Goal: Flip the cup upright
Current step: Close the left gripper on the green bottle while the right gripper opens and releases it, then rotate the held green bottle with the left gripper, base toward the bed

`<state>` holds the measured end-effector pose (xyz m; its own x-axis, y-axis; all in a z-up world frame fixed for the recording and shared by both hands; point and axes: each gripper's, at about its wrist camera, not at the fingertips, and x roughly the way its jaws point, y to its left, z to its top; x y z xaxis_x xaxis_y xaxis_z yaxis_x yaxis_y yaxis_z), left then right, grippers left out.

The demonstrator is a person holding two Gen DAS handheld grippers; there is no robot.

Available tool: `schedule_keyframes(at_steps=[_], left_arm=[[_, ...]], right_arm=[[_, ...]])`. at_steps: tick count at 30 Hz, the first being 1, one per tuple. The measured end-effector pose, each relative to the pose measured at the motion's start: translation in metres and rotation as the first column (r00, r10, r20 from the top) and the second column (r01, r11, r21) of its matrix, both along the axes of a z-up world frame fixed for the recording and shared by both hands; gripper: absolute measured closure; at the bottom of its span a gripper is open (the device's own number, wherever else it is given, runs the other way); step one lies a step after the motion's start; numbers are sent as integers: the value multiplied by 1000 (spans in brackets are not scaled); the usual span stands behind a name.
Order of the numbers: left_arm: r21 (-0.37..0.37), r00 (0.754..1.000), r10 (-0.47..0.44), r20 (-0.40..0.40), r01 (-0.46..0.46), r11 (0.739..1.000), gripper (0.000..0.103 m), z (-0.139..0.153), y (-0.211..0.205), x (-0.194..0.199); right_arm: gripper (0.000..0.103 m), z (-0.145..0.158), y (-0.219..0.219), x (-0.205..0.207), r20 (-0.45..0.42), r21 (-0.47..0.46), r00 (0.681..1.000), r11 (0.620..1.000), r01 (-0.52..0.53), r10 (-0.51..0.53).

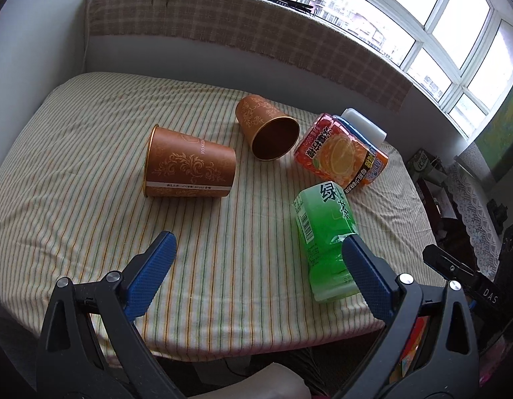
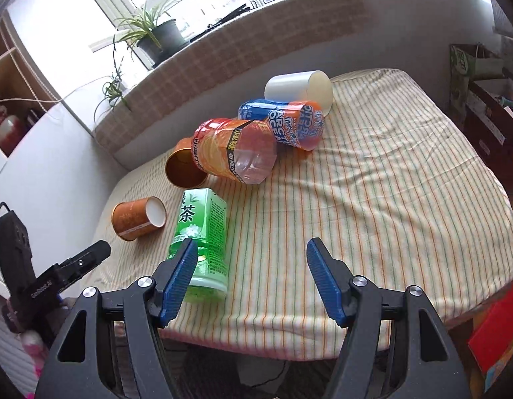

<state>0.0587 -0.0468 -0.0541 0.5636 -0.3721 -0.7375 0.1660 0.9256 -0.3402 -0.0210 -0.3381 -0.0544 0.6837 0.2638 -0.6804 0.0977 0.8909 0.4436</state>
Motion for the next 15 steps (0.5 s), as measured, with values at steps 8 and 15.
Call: schedule_keyframes(at_steps=[8,15], left_arm=[[-148,983,-116,-145,95,984,9,-18,-33,28],[-225,964,-135,-229,83,971,10,-30,-52,52]], right_arm=[[36,-5,-22,-20,-8,-32,997,996,80,-80],[36,-9,-23,-23,-12,-66,996,994,87,-88]])
